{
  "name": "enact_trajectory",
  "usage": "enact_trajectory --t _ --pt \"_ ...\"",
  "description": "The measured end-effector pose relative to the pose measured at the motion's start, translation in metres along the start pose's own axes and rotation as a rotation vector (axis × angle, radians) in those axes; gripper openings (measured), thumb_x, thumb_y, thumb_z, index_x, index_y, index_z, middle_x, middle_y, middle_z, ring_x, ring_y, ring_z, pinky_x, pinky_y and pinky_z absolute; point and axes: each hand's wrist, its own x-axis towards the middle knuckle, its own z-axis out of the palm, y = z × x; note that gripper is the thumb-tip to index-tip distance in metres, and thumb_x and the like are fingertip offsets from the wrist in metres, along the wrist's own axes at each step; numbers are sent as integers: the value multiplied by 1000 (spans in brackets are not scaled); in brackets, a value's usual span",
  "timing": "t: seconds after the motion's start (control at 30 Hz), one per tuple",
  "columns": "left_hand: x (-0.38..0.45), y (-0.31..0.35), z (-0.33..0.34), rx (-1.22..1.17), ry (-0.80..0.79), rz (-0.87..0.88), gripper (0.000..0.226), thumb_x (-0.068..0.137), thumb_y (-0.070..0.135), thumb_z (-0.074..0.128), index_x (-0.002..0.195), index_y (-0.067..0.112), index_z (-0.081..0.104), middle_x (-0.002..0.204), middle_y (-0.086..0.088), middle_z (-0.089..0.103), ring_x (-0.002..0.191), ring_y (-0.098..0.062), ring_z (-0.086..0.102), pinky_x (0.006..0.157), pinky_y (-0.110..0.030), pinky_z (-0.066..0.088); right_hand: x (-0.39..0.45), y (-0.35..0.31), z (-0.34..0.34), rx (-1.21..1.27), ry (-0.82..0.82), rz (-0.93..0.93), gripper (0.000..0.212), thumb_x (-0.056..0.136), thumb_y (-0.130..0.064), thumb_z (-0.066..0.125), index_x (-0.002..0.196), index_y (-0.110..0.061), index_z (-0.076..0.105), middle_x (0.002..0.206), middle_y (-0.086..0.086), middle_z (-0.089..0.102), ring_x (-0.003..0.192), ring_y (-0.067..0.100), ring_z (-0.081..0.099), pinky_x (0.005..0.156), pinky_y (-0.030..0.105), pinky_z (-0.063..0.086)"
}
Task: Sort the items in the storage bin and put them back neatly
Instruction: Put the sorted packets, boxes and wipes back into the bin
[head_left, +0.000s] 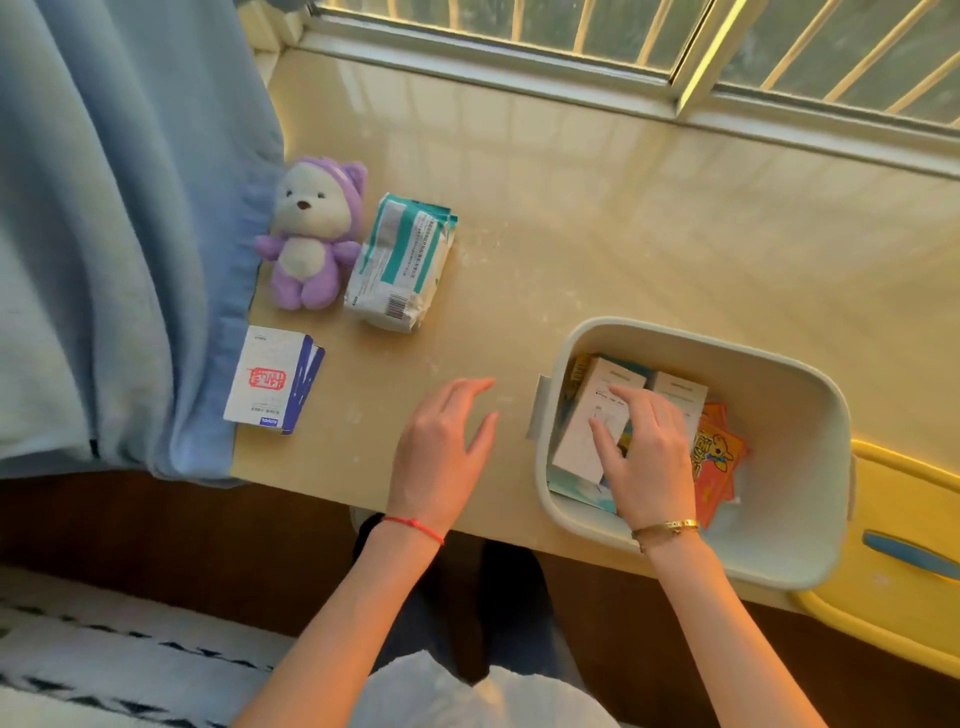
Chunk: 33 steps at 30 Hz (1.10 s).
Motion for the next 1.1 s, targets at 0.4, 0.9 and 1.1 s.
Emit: enact_trajectory --t 0.4,0.9,1.1 --pt "5 -204 -107 85 131 -368 36 89 15 59 125 13 55 119 -7 61 111 -23 56 93 -37 46 1 -173 132 128 -286 -60 35 89 -32 59 121 -18 53 113 0 56 109 19 51 94 29 42" --pt "21 -326 -132 -11 -22 -396 37 94 21 56 130 15 52 128 -3 58 120 -17 52 98 -29 43 24 -301 296 264 -417 328 94 66 -45 79 138 -11 29 128 8 44 115 26 50 89 36 43" --pt "20 -335 -125 -35 -100 -386 40 93 25 56 131 15 51 129 -2 57 119 -17 53 96 -29 43 17 -294 293 350 -349 369 89 72 -28 78 142 -12 26 136 7 42 120 22 48 92 31 41"
